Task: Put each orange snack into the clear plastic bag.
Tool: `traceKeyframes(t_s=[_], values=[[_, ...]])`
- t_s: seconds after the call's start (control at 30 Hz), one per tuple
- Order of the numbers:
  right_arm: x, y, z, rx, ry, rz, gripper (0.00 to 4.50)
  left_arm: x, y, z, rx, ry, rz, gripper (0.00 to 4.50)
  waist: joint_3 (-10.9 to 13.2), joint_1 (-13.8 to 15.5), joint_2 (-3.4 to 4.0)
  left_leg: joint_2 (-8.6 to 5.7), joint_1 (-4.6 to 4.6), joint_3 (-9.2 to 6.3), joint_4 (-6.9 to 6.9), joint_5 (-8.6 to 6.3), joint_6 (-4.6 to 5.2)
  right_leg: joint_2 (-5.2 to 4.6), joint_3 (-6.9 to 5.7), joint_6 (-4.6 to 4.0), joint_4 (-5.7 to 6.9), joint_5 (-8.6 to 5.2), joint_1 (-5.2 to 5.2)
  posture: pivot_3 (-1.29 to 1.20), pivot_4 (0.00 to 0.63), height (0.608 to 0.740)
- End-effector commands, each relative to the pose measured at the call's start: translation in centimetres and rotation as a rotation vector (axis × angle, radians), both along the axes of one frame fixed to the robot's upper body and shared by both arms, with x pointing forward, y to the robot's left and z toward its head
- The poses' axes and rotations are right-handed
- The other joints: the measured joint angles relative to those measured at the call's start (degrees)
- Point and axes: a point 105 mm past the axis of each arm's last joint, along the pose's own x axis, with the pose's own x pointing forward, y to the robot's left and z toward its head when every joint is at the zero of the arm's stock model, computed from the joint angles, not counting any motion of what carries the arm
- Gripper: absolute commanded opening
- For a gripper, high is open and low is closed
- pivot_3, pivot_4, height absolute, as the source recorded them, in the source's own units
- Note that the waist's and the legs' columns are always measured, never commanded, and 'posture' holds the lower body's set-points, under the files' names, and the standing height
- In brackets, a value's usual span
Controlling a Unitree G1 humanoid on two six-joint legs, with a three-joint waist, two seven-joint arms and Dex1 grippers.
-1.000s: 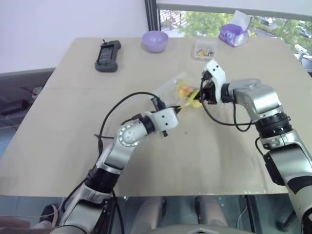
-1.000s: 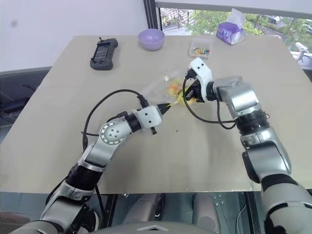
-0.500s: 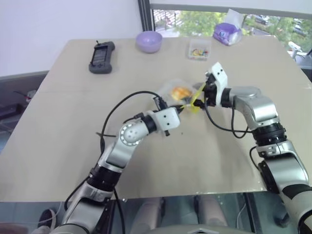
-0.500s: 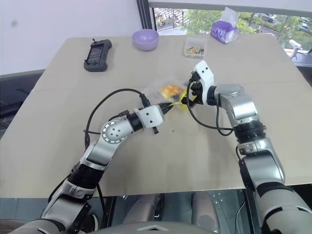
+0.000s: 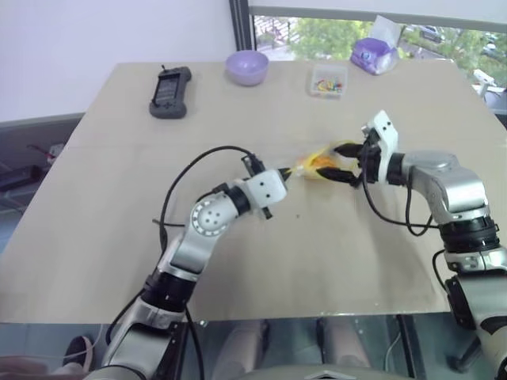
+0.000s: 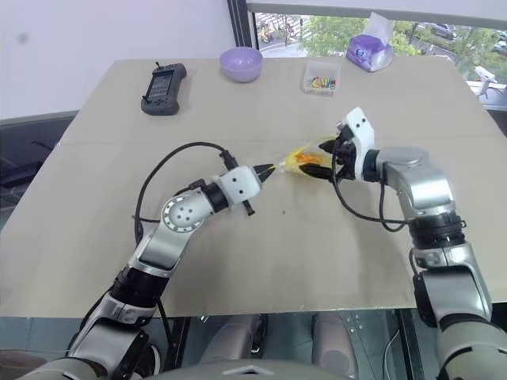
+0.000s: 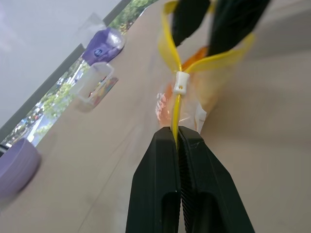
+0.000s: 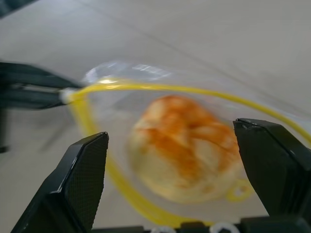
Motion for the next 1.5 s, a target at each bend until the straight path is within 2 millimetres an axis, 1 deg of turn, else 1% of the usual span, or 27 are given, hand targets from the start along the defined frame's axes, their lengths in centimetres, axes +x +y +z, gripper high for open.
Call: traceKeyframes(t_s=[0.03,0.07,0.13,0.17,0.2,0.27,0.33,0.37,0.5,0.57,0.63,0.73,0.83,0.87,0.9,1.0,1.03,1.07,1.1,1.23,1.33,1.43,1.47,1.5], values=[[-1.1,-1.7,1.7,-0.011,-0.075,0.028,4.45,-0.2,0.1,1.2,-0.04,-0.033,0.008,0.0,0.0,0.2,-0.01,-0.02,0.0,-0.01,0.0,0.0,0.0,-0.01,-0.01,0.0,-0.01,0.0,0.02,0.0,0.15,0.74],[-1.3,-2.5,2.1,-0.021,-0.091,0.032,4.45,-0.1,0.1,1.2,-0.041,-0.033,0.011,0.0,0.0,0.3,0.0,-0.02,0.0,-0.01,0.01,0.0,0.0,-0.01,-0.01,0.0,-0.02,0.0,0.02,0.0,0.15,0.74],[-1.7,-5.5,3.2,-0.095,-0.146,0.022,4.45,-0.2,0.2,1.2,-0.04,-0.033,0.014,0.0,0.0,0.6,0.0,-0.04,-0.01,-0.01,0.02,0.0,0.0,-0.03,-0.02,0.0,-0.02,0.0,0.02,0.0,0.15,0.74],[-1.8,-6.5,3.5,-0.129,-0.168,0.017,4.45,-0.2,0.2,1.2,-0.04,-0.033,0.015,0.0,0.0,0.7,0.0,-0.05,-0.02,-0.01,0.02,0.0,0.01,-0.03,-0.03,0.0,-0.03,0.0,0.02,0.0,0.15,0.74],[-1.9,-7.2,3.5,-0.168,-0.184,0.014,4.45,-0.2,0.2,1.2,-0.039,-0.032,0.015,0.0,0.0,0.7,0.0,-0.05,-0.03,-0.01,0.02,0.0,0.01,-0.03,-0.03,0.0,-0.04,0.0,0.02,0.0,0.15,0.74],[-1.4,-9.0,2.6,-0.351,-0.239,-0.007,4.45,-0.2,0.2,1.1,-0.04,-0.03,0.013,0.0,0.0,0.4,0.0,-0.01,-0.01,0.01,0.01,0.0,0.01,0.02,-0.04,0.0,-0.04,0.0,0.04,0.0,0.15,0.74],[-1.0,-9.9,2.1,-0.448,-0.266,-0.02,4.45,-0.3,0.1,1.1,-0.041,-0.028,0.009,0.0,0.0,-0.1,0.0,0.0,0.07,0.1,-0.01,0.0,0.0,0.08,0.0,0.0,-0.02,0.0,0.05,0.0,0.15,0.74],[-0.7,-9.7,1.9,-0.467,-0.285,-0.024,4.45,-0.3,0.0,1.0,-0.04,-0.027,0.007,0.0,0.0,-0.2,0.01,0.01,0.09,0.14,-0.01,0.0,0.0,0.1,0.04,0.0,0.0,0.0,0.04,0.0,0.15,0.74],[0.1,-7.3,0.6,-0.501,-0.344,0.029,4.45,-0.3,0.0,1.0,-0.04,-0.025,0.003,0.0,0.0,-0.3,0.01,0.11,0.13,0.24,-0.03,0.0,0.0,0.14,0.14,0.01,0.03,0.0,0.02,0.0,0.15,0.74],[0.5,-6.6,-0.1,-0.54,-0.377,0.046,4.45,-0.3,-0.1,1.1,-0.04,-0.027,0.003,0.0,0.0,0.0,0.01,0.11,0.09,0.21,-0.01,0.0,0.0,0.11,0.14,0.01,0.02,0.0,0.01,0.0,0.15,0.74],[1.0,-5.9,-0.3,-0.542,-0.411,0.047,4.45,-0.3,0.0,1.1,-0.04,-0.028,0.004,0.0,0.0,0.2,0.0,0.06,0.05,0.2,0.02,0.0,0.0,0.03,0.13,0.01,0.01,0.0,0.01,0.0,0.15,0.74],[1.5,-5.1,0.2,-0.506,-0.432,0.044,4.45,-0.4,0.1,1.0,-0.036,-0.028,0.005,0.0,0.0,0.4,0.0,0.01,0.04,0.14,0.04,0.0,0.0,0.01,0.09,0.01,-0.02,0.0,0.02,0.0,0.15,0.74],[2.0,-5.3,0.7,-0.515,-0.459,0.022,3.66,-0.4,0.2,1.0,-0.034,-0.028,0.012,0.0,0.0,0.3,0.0,0.03,0.04,0.1,0.02,0.0,0.0,0.03,0.06,0.01,-0.01,0.0,0.02,0.0,0.15,0.74],[2.0,-5.4,0.7,-0.521,-0.461,0.027,3.09,-0.4,0.3,1.0,-0.034,-0.028,0.014,0.0,0.0,0.3,0.0,0.03,0.04,0.11,0.02,0.0,0.0,0.03,0.06,0.01,-0.01,0.0,0.02,0.0,0.15,0.74],[1.9,-5.4,0.7,-0.525,-0.46,0.032,2.75,-0.5,0.3,1.0,-0.034,-0.028,0.015,0.0,0.0,0.3,0.0,0.03,0.04,0.11,0.02,0.0,0.0,0.03,0.06,0.01,-0.01,0.0,0.02,0.0,0.15,0.74],[1.8,-5.5,0.5,-0.527,-0.453,0.041,1.09,-0.5,0.3,0.9,-0.034,-0.025,0.016,0.0,0.0,0.2,0.0,0.03,0.04,0.11,0.02,0.0,0.0,0.03,0.06,0.01,-0.01,0.0,0.02,0.0,0.15,0.74],[1.8,-5.5,0.4,-0.529,-0.451,0.043,0.74,-0.5,0.3,0.9,-0.034,-0.024,0.015,0.0,0.0,0.2,0.0,0.03,0.04,0.11,0.02,0.0,0.0,0.03,0.06,0.01,-0.01,0.0,0.02,0.0,0.15,0.74],[1.7,-5.4,0.3,-0.528,-0.448,0.044,0.28,-0.6,0.3,0.9,-0.034,-0.024,0.014,0.0,0.0,0.2,0.0,0.03,0.04,0.11,0.02,0.0,0.0,0.03,0.06,0.01,-0.01,0.0,0.02,0.0,0.15,0.74],[1.7,-5.4,0.1,-0.526,-0.444,0.043,0.03,-0.6,0.3,0.9,-0.033,-0.023,0.013,0.0,0.0,0.1,0.0,0.03,0.04,0.11,0.02,0.0,0.0,0.03,0.06,0.01,-0.01,0.0,0.02,0.0,0.15,0.74],[1.6,-5.3,-0.2,-0.525,-0.439,0.044,0.03,-0.7,0.2,0.9,-0.033,-0.022,0.011,0.0,0.0,0.1,0.0,0.03,0.04,0.11,0.02,0.0,0.0,0.04,0.06,0.01,-0.01,0.0,0.02,0.0,0.15,0.74],[1.7,-5.5,0.2,-0.528,-0.453,0.031,0.03,-0.6,0.4,1.1,-0.037,-0.026,0.015,0.0,0.0,0.1,0.0,0.03,0.04,0.12,0.02,0.0,0.0,0.04,0.06,0.01,-0.01,0.0,0.02,0.0,0.15,0.74],[2.2,-6.3,2.6,-0.537,-0.526,-0.008,0.03,0.0,1.1,2.5,-0.067,-0.052,0.039,0.0,0.0,0.1,0.0,0.03,0.04,0.12,0.02,0.0,0.0,0.04,0.07,0.01,-0.01,0.0,0.02,0.0,0.15,0.74],[2.2,-6.5,3.5,-0.543,-0.55,-0.013,0.03,0.3,1.4,3.1,-0.081,-0.062,0.049,0.0,0.0,0.1,0.01,0.03,0.04,0.12,0.02,0.0,0.0,0.04,0.07,0.01,0.0,0.0,0.01,0.0,0.15,0.74],[2.3,-6.7,4.7,-0.548,-0.581,-0.021,0.03,0.7,1.9,4.4,-0.114,-0.08,0.068,0.0,0.0,0.1,0.01,0.03,0.04,0.12,0.02,0.0,0.0,0.03,0.07,0.01,0.0,0.0,0.01,0.0,0.15,0.74]])
